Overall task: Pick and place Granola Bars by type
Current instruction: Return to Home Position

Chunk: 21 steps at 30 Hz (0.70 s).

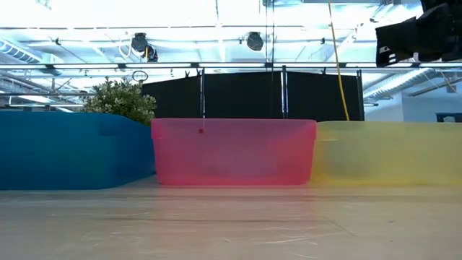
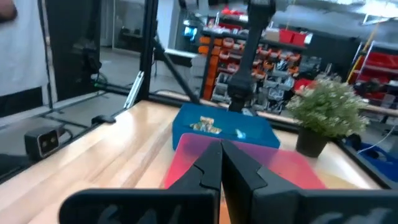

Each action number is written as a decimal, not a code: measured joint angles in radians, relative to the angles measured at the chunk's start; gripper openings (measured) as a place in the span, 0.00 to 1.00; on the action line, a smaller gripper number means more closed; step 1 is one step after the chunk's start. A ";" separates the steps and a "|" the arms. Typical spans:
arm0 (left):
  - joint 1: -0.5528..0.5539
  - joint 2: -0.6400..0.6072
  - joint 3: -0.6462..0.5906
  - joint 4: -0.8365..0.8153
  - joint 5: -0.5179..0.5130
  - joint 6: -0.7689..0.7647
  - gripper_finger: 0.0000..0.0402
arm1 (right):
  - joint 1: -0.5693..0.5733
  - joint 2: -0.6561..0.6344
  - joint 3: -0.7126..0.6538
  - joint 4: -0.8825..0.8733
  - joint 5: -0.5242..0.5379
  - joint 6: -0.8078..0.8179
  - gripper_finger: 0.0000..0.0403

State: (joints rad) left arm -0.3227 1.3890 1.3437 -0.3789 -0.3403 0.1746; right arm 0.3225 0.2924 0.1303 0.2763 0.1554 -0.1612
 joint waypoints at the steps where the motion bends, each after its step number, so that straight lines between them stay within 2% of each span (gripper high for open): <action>1: 0.001 -0.056 -0.098 0.087 -0.001 0.002 0.01 | 0.000 -0.014 0.000 -0.002 -0.002 0.000 0.00; 4: 0.022 -0.226 -0.393 0.349 0.002 -0.005 0.01 | 0.000 -0.066 -0.025 0.004 -0.051 -0.024 0.00; 7: 0.075 -0.357 -0.667 0.599 0.035 -0.042 0.01 | -0.014 -0.116 -0.072 0.056 -0.045 -0.066 0.00; 10: 0.159 -0.415 -0.900 0.876 0.128 -0.084 0.01 | -0.051 -0.156 -0.100 0.119 -0.027 -0.053 0.00; 13: 0.218 -0.452 -1.055 1.089 0.181 -0.123 0.01 | -0.081 -0.173 -0.110 0.053 -0.027 -0.026 0.00; 17: 0.232 -0.574 -1.143 1.125 0.135 -0.137 0.01 | -0.095 -0.194 -0.111 0.014 -0.026 -0.008 0.00; 19: 0.220 -0.659 -1.150 1.052 0.131 -0.140 0.01 | -0.094 -0.206 -0.111 0.018 -0.026 0.000 0.00; 21: 0.196 -0.751 -1.121 0.903 0.130 -0.137 0.01 | -0.095 -0.221 -0.112 0.013 -0.027 0.008 0.00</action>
State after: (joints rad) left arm -0.1266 0.6378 0.2231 0.5240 -0.2100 0.0374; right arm 0.2279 0.0713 0.0185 0.2897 0.1280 -0.1534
